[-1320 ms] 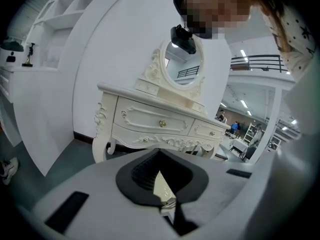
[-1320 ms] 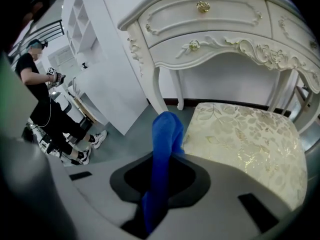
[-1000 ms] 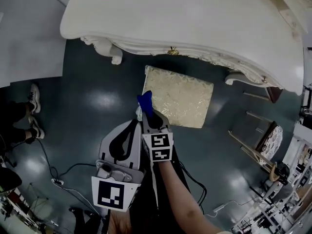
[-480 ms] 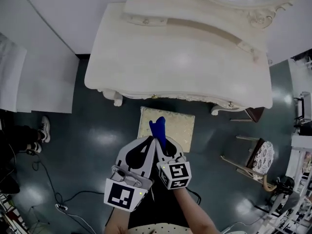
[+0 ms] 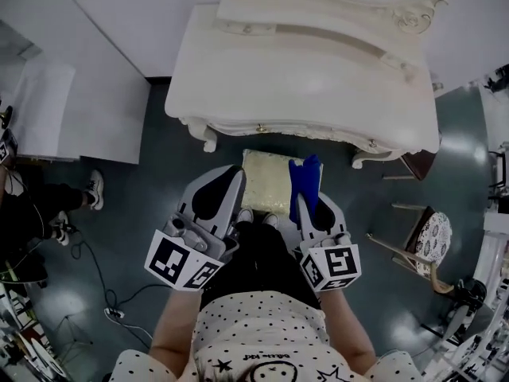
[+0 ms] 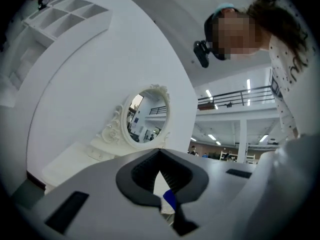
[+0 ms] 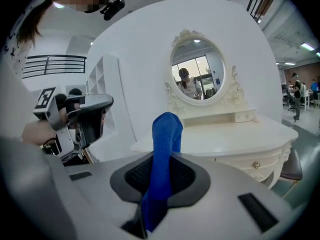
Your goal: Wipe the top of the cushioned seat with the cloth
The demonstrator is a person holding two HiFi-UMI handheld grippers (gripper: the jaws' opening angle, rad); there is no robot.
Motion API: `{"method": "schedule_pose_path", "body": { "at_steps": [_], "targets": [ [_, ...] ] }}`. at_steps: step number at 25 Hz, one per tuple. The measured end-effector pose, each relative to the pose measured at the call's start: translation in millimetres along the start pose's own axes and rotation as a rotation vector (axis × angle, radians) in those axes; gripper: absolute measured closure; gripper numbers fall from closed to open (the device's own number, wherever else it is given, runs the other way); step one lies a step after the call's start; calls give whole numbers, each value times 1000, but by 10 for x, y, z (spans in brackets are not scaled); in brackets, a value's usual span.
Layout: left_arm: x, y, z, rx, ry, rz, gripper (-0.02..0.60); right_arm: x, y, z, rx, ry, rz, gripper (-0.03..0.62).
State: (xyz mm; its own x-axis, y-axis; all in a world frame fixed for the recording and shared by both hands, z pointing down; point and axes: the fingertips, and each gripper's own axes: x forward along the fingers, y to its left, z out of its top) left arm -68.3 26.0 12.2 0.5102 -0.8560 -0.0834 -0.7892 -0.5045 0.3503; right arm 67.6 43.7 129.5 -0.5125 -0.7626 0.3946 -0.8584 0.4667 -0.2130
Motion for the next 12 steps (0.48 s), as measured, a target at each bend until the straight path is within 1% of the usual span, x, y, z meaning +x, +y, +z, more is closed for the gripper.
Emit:
{"method": "schedule_pose_path", "body": {
  "at_steps": [4, 6, 7, 8, 10, 12],
  "targets": [
    [-59, -86, 218, -55, -118, -57, 583, -254, -15, 166, -9, -37, -23, 528],
    [-13, -144, 290, -52, -140, -76, 583, -350, -4, 191, -3, -45, -27, 528],
    [37, -196, 324, -31, -136, -91, 583, -390, 3, 200, -1, -48, -26, 528],
    [102, -269, 376, 6, -133, -114, 583, -425, 12, 215, -1, -51, -25, 528],
    [229, -439, 540, 77, -154, -168, 583, -484, 37, 258, -5, -58, -19, 528],
    [320, -579, 707, 100, -172, -216, 583, -537, 66, 312, -8, -67, -13, 528]
  ]
}}
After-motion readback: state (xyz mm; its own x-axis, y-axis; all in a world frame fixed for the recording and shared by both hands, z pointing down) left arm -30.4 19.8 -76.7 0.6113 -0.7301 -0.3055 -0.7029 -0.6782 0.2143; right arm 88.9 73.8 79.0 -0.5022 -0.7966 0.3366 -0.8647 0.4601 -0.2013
